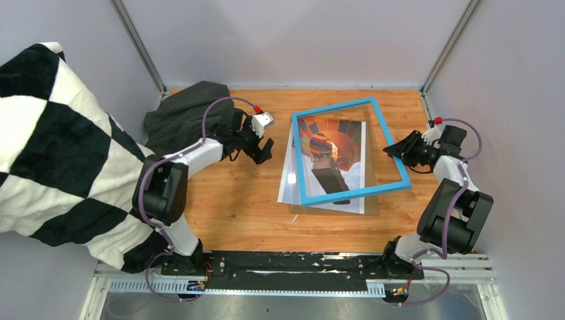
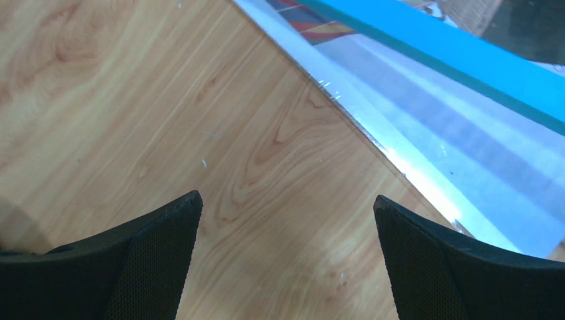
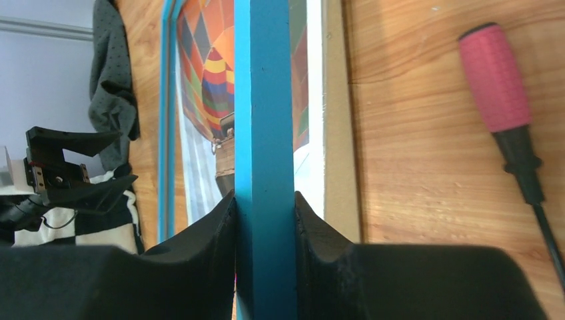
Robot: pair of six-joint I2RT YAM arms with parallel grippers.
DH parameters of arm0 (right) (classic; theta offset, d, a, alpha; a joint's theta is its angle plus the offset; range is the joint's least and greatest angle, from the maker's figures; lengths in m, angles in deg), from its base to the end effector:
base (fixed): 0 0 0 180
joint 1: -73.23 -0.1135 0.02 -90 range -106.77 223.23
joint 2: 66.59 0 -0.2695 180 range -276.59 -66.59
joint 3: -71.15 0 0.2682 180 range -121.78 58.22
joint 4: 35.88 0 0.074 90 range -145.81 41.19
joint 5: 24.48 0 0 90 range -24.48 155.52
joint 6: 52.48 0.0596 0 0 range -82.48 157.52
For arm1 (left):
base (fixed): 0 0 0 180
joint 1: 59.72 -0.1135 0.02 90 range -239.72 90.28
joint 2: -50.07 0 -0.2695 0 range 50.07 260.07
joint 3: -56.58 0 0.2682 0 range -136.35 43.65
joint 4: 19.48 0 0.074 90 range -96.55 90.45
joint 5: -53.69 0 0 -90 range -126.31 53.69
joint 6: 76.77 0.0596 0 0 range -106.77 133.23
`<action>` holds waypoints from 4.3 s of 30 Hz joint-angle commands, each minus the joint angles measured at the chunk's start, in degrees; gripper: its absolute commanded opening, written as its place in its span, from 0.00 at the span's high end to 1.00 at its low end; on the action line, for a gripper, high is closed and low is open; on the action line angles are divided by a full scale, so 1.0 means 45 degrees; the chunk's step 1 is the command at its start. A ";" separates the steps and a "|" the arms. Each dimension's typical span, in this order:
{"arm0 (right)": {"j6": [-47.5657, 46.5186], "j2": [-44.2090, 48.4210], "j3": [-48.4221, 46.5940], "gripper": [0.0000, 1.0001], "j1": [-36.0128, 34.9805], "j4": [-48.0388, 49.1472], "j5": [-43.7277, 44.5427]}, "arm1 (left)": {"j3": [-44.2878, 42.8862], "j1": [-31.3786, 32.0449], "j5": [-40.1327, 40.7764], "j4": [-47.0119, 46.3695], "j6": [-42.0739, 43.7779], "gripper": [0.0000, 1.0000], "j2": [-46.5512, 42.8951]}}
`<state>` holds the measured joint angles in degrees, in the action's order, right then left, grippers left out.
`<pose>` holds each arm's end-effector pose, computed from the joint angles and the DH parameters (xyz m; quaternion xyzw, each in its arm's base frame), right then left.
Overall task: Take the photo out of the frame
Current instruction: Turn over the photo frame at the center of the board, then remove the photo frame item from the photo frame.
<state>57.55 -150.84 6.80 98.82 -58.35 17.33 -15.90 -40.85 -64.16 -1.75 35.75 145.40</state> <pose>0.3161 -0.1021 0.2137 0.1718 0.8337 0.3552 0.3863 0.3585 -0.1520 0.1953 0.4057 0.7893 -0.2056 0.4125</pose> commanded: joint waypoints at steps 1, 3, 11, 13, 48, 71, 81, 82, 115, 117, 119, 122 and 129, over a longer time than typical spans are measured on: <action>-0.1252 0.0034 0.0210 1.00 0.0688 -0.1197 0.2172 | -0.0924 0.0137 0.0466 0.0110 -0.1925 0.00 0.1125; -0.1225 0.0407 0.0141 1.00 0.0721 -0.1257 0.2107 | -0.0858 0.0156 0.0125 -0.0297 -0.2520 0.00 0.1238; -0.1066 0.2327 -0.0327 1.00 0.0721 -0.1352 0.2836 | -0.0767 0.0876 -0.0987 -0.0325 -0.4158 0.00 0.1916; -0.0950 0.2778 -0.0502 1.00 0.0721 -0.1371 0.2893 | -0.0798 0.1067 -0.1256 -0.0277 -0.4476 0.00 0.2183; 0.2439 0.3351 -0.2788 1.00 -0.0398 -0.0052 -0.0338 | -0.0920 0.3069 -0.3224 -0.0614 -0.5026 0.00 0.2492; 0.2841 0.3503 -0.2531 1.00 -0.7745 0.0826 0.6369 | -0.0486 -0.0560 -0.0781 0.2624 -0.1955 0.00 0.0489; 0.2872 0.3236 -0.1427 1.00 -0.8591 0.1241 0.6841 | -0.0821 -0.0561 0.0385 0.2587 -0.2022 0.00 0.1150; 0.2814 0.3241 -0.1328 1.00 -0.8695 0.1288 0.6850 | -0.0841 -0.0561 0.0496 0.2594 -0.1991 0.00 0.1168; 0.1032 0.1283 0.0051 0.70 -1.1347 0.3649 0.5847 | -0.0871 -0.1329 0.4265 0.3643 -0.0165 0.00 0.1844; 0.0904 0.1285 0.0123 0.67 -1.1385 0.3718 0.5662 | -0.0905 -0.1388 0.4466 0.3613 -0.0076 0.00 0.1913; 0.0778 0.1234 0.0203 0.65 -1.1433 0.3839 0.5375 | -0.0887 -0.1435 0.4652 0.3588 0.0016 0.00 0.1955; 0.0635 0.1047 0.0325 0.62 -1.1473 0.4075 0.4836 | -0.0841 -0.1478 0.4858 0.3596 0.0137 0.00 0.1946; 0.0612 0.0285 0.0651 0.52 -1.1629 0.4802 0.3996 | -0.0654 -0.1557 0.5366 0.3363 0.0497 0.00 0.1788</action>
<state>61.79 -147.72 8.42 48.26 -40.62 39.76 -19.35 -47.42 -43.01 13.53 35.34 153.07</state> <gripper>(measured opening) 0.463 0.997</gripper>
